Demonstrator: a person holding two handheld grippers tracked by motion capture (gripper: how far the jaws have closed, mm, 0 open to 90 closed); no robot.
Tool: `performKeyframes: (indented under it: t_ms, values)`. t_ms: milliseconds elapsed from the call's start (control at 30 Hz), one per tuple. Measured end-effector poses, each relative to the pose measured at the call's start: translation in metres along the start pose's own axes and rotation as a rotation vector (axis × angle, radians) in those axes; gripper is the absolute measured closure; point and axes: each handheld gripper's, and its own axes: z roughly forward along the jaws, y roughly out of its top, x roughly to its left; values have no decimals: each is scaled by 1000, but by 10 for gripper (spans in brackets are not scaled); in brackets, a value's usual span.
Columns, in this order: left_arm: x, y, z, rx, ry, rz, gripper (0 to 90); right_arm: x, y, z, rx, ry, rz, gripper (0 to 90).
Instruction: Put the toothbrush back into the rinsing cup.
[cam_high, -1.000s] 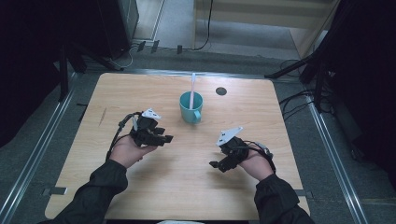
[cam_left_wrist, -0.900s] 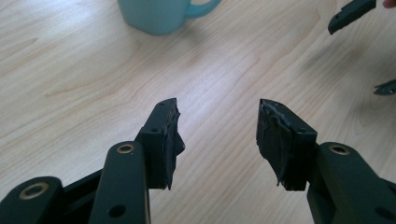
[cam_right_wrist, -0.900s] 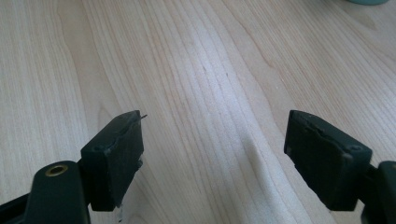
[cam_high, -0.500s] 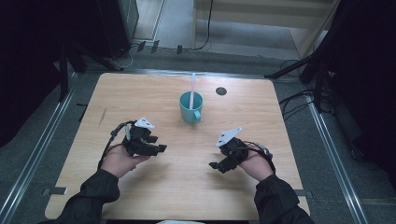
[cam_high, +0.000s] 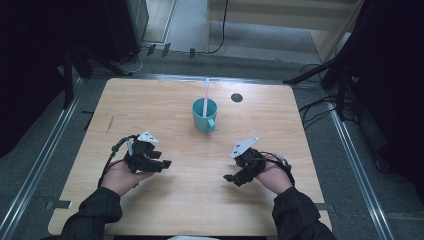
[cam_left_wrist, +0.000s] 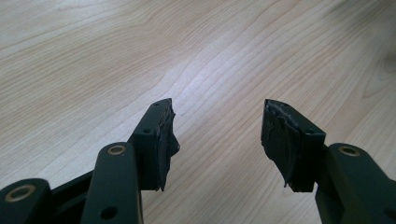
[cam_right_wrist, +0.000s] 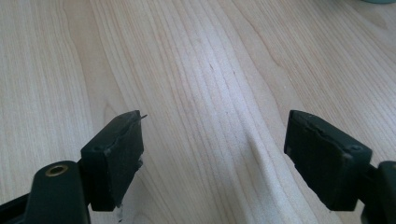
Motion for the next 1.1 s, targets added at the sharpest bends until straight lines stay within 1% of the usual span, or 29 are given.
performKeyframes:
  t_ms: [300, 800, 867, 1067, 1100]
  values:
    - [5, -1, 2, 12, -1, -15, 424, 1, 0, 1, 11, 9, -7, 202]
    - [7, -1, 6, 43, -5, -9, 404, 1, 0, 2, 22, 16, -16, 202]
    - [6, -2, 7, 44, -11, -18, 402, 2, 0, 3, 22, 15, -17, 202]
    - [7, -2, 11, 70, -14, -7, 395, 1, -1, 3, 26, 16, -20, 202]
    - [6, -2, 12, 72, -14, -12, 392, 1, -1, 3, 27, 15, -22, 202]
